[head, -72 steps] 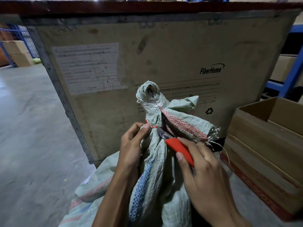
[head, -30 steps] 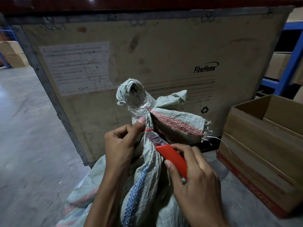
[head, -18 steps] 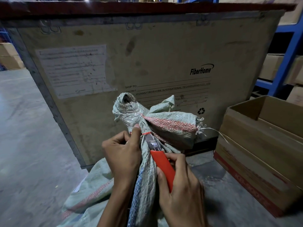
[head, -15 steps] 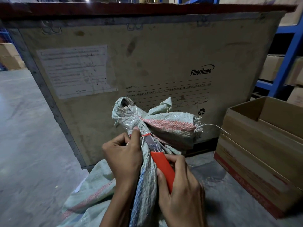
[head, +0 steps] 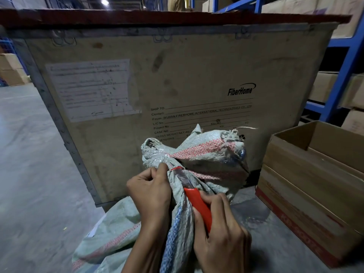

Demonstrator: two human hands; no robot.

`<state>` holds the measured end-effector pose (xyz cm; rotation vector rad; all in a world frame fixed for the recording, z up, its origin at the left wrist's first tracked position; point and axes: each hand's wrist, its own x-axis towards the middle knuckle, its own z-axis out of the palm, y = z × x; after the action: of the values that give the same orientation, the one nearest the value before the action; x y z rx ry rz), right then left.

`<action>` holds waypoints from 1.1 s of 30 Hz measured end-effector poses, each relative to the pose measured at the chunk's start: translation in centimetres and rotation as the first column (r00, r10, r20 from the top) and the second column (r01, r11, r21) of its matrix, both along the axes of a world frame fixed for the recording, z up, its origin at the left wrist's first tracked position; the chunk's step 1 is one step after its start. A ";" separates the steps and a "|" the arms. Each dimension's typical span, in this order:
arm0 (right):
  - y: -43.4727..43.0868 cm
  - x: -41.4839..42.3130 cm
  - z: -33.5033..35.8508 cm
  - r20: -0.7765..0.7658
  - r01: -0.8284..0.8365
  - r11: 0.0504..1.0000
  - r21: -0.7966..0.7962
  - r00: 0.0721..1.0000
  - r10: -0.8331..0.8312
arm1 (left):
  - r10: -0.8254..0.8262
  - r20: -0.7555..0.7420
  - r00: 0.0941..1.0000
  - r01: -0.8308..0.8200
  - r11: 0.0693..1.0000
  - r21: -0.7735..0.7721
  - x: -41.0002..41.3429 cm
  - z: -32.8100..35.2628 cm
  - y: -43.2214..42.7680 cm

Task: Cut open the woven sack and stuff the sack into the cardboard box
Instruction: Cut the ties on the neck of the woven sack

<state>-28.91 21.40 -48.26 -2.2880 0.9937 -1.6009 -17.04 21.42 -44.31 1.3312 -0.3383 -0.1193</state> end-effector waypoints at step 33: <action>-0.6 -2.4 2.9 -0.200 -0.114 0.991 0.069 0.972 0.126 | 0.022 0.245 0.969 -0.025 1.000 0.008 0.9 -0.5 0.9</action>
<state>-31.32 20.77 -45.36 -2.4591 0.9103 -1.2952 -16.13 22.33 -44.85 1.3627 -0.5314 0.0650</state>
